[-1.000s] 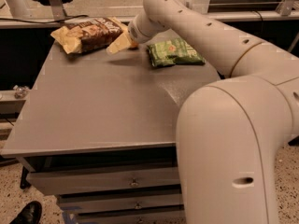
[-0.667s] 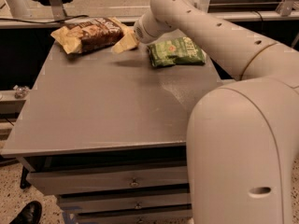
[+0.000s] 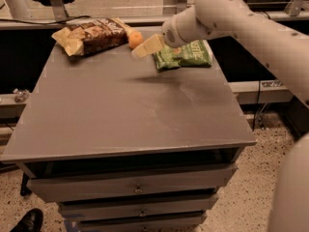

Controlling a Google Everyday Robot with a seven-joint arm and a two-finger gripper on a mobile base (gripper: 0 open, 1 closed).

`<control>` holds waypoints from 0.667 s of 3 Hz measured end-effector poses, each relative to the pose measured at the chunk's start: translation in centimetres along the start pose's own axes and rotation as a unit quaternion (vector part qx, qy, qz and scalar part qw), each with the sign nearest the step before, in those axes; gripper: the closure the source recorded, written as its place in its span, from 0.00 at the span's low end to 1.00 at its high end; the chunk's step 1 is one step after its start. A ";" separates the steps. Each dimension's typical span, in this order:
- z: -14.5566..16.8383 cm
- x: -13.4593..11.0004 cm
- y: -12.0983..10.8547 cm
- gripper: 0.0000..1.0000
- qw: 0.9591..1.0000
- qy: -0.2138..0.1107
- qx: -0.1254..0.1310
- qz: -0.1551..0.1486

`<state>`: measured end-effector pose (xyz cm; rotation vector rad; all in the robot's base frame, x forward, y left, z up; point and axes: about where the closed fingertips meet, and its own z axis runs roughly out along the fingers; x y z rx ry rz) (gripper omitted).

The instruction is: Move orange near brown chip bag

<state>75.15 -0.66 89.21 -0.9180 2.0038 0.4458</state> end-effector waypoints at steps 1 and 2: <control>-5.7 1.5 1.4 0.00 0.998 -0.034 -0.040 -0.019; -11.3 3.8 1.5 0.00 0.994 -0.052 -0.070 -0.061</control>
Offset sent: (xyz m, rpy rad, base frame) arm -0.1426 -0.1374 0.0458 -0.0146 -0.2148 0.3762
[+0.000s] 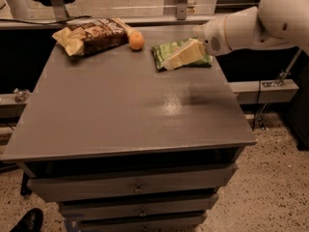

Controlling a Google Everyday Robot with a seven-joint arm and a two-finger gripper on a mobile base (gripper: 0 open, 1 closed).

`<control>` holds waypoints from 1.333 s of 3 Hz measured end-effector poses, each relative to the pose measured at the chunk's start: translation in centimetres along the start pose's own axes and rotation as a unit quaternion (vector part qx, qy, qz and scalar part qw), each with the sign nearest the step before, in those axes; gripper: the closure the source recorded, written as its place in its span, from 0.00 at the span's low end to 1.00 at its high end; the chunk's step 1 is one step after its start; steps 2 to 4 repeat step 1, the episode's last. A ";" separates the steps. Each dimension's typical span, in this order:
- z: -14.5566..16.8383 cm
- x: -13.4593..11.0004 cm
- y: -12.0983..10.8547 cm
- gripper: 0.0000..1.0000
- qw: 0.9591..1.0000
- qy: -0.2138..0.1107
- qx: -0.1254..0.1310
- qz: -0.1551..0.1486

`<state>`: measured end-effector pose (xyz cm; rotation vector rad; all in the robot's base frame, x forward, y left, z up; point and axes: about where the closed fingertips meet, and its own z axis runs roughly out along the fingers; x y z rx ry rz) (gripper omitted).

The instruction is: Move orange near brown chip bag

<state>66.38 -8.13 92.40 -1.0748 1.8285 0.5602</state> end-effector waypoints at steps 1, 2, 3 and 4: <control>-1.1 1.0 0.3 0.00 0.999 0.007 -0.007 -0.044; -1.1 1.0 0.3 0.00 0.999 0.007 -0.007 -0.044; -1.1 1.0 0.3 0.00 0.999 0.007 -0.007 -0.044; -1.1 1.0 0.3 0.00 0.999 0.007 -0.007 -0.044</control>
Offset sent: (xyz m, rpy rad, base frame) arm 0.0000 0.0000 0.0000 0.0000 0.0000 0.0000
